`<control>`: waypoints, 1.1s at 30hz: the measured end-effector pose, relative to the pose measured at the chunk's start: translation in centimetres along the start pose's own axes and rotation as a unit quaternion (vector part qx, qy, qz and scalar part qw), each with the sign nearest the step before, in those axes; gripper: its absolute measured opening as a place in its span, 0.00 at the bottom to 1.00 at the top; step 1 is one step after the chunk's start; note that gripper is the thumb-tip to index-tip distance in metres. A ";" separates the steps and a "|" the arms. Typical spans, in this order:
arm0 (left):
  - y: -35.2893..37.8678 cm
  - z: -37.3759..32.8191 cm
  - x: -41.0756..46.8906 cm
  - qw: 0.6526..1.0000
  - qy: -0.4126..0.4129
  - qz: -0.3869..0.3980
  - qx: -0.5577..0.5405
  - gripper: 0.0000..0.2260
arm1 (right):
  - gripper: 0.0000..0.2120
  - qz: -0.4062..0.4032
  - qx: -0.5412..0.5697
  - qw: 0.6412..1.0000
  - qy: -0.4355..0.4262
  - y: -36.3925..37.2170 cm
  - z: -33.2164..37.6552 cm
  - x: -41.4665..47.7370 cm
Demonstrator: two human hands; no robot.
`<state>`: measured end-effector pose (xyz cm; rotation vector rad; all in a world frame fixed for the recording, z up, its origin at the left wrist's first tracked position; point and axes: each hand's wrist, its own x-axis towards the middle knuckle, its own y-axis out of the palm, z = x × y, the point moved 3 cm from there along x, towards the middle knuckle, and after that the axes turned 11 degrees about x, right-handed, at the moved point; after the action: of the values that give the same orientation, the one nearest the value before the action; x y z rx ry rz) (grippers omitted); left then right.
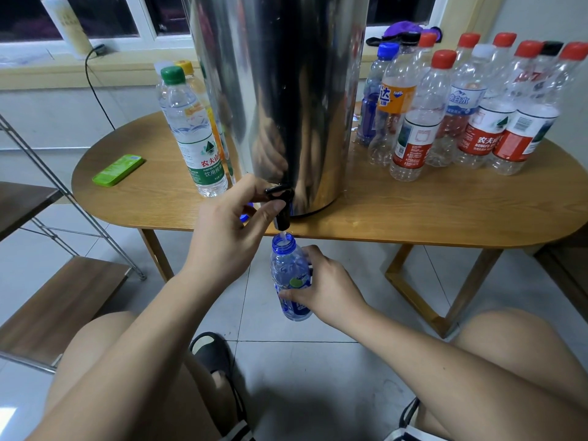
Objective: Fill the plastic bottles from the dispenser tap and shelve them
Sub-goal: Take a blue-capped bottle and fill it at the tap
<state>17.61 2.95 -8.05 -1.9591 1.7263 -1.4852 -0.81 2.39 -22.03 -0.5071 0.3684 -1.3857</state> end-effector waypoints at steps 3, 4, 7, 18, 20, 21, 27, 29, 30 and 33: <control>0.0 0.0 0.0 1.000 -0.001 0.000 0.000 0.06 | 0.37 -0.001 0.001 1.000 0.000 0.0 0.0 0.0; -0.1 0.0 0.0 1.000 0.000 0.001 0.000 0.06 | 0.37 -0.002 0.001 1.000 -0.001 0.0 0.0 0.0; -0.1 -0.1 0.0 1.000 0.000 0.002 0.003 0.06 | 0.36 -0.004 0.000 1.000 -0.001 0.0 -0.1 0.0; 0.0 -0.1 0.0 1.000 0.000 0.002 0.005 0.06 | 0.37 -0.004 -0.002 1.000 -0.002 0.0 -0.2 0.1; 0.0 0.0 0.0 1.000 0.000 0.002 0.002 0.06 | 0.36 -0.004 0.001 1.000 0.000 0.0 -0.2 0.0; 0.0 0.0 0.0 1.000 0.001 0.003 0.000 0.06 | 0.36 -0.005 0.003 1.000 0.000 0.0 -0.2 0.0; 0.0 0.1 0.0 1.000 -0.002 0.003 0.003 0.06 | 0.35 -0.004 0.006 1.000 0.001 0.1 -0.2 0.0; 0.0 0.1 0.0 1.000 -0.005 0.003 0.002 0.06 | 0.35 -0.003 0.004 1.000 0.000 0.0 -0.2 0.0; 0.0 0.1 0.0 1.000 -0.005 0.004 0.004 0.06 | 0.35 -0.002 0.002 1.000 -0.001 0.0 -0.2 0.0; 0.0 0.1 0.0 1.000 -0.003 0.004 0.009 0.06 | 0.35 -0.001 0.001 1.000 -0.001 0.1 -0.2 0.0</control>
<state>17.67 2.89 -8.12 -1.9434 1.7107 -1.4841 -0.87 2.36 -22.23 -0.5085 0.3652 -1.3873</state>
